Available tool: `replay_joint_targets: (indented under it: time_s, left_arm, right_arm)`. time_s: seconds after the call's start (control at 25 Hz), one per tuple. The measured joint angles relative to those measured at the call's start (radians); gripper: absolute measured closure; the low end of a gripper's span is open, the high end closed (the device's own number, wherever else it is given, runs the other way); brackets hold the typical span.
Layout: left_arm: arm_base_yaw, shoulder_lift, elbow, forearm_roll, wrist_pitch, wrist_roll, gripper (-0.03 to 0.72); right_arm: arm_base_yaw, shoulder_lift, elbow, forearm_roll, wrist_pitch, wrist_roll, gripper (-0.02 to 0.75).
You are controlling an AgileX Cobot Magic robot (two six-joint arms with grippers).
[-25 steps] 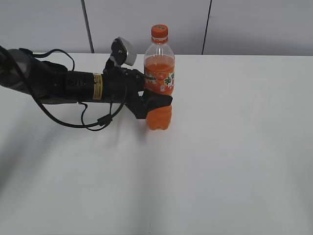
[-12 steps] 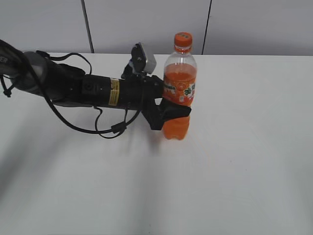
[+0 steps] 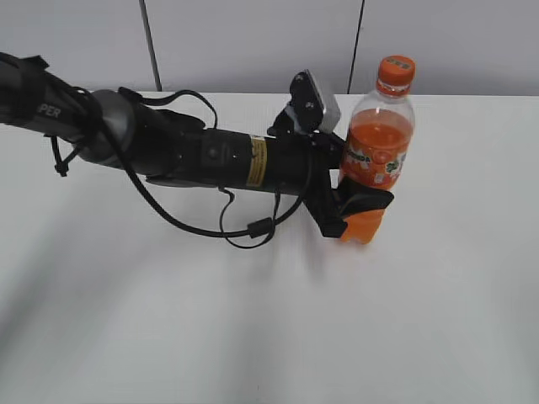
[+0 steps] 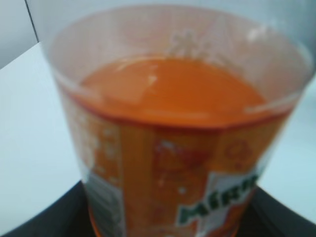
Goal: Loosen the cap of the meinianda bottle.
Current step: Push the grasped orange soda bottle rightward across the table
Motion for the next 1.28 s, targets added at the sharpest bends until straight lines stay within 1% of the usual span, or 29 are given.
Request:
replay_joint_targets:
  time_s: [0.16,0.28,0.36,0.96,1.12,1.28]
  left_arm:
    - [-0.044,0.000,0.000,-0.040,0.042,0.019,0.265]
    - [-0.056,0.000,0.000,-0.094,0.041,0.023,0.265]
    - [-0.056,0.008,0.000,-0.112,0.039,0.024,0.265]
    - [-0.056,0.051,-0.001,-0.129,0.053,0.030,0.265]
    - [-0.056,0.051,-0.001,-0.129,0.056,0.030,0.265]
    - [-0.056,0.051,-0.001,-0.130,0.058,0.030,0.265]
  right_arm:
    - [0.000,0.000,0.000,0.000,0.000,0.000,0.153]
    - [0.000,0.000,0.000,0.000,0.000,0.000,0.153]
    - [0.000,0.000,0.000,0.000,0.000,0.000,0.153]
    - [0.000,0.000,-0.001,0.000,0.000,0.001,0.153]
    - [0.000,0.051,-0.060,0.000,0.008,0.002,0.153]
    - [0.000,0.234,-0.176,0.000,0.014,0.002,0.153]
